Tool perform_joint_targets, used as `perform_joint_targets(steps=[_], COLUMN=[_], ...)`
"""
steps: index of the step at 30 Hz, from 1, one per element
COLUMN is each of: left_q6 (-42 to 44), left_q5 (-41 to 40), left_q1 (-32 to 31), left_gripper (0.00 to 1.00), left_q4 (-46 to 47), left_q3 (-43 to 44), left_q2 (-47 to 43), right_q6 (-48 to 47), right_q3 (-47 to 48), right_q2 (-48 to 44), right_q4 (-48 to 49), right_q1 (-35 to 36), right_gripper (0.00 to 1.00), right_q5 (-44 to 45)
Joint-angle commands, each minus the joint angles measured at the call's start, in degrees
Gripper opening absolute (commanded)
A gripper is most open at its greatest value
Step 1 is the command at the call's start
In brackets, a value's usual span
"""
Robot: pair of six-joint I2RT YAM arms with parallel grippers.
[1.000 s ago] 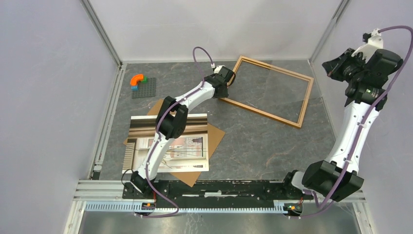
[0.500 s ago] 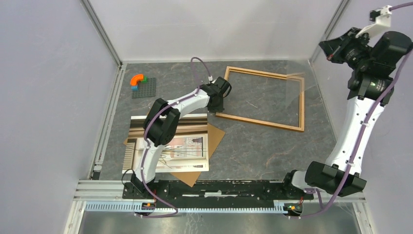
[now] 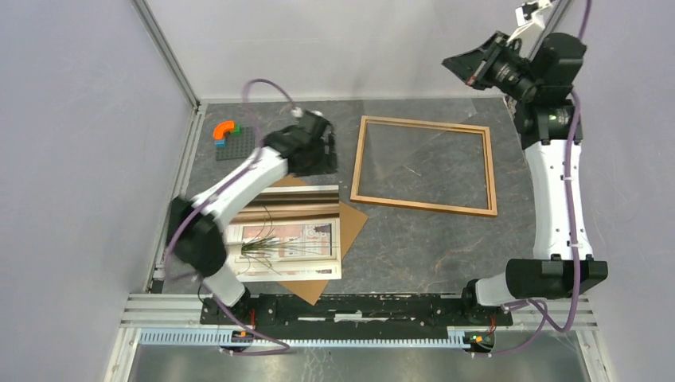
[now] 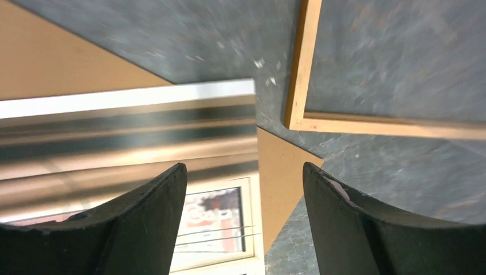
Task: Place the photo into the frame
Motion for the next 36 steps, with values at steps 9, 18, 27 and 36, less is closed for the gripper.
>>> perform_joint_targets(steps=[9, 18, 27, 36], left_q6=[6.57, 6.57, 7.13, 10.41], left_q5=[-7.75, 3.24, 8.19, 6.09], left_q1=[3.87, 3.58, 2.22, 2.27], left_gripper=[0.89, 0.85, 0.85, 0.84], left_q4=[5.73, 5.87, 9.39, 12.01], left_q3=[-5.92, -2.24, -0.13, -6.16], left_q2=[-31.79, -23.31, -19.13, -18.9], right_q6=[21.4, 17.49, 12.98, 11.26], right_q3=[-33.09, -56.66, -66.91, -67.86], right_q2=[-5.97, -5.62, -1.85, 0.77], right_q4=[35.11, 47.15, 54.78, 58.47], right_q1=[1.97, -9.04, -16.02, -19.43], right_gripper=[0.0, 0.0, 0.0, 0.0], right_q5=[10.87, 9.09, 4.21, 4.25])
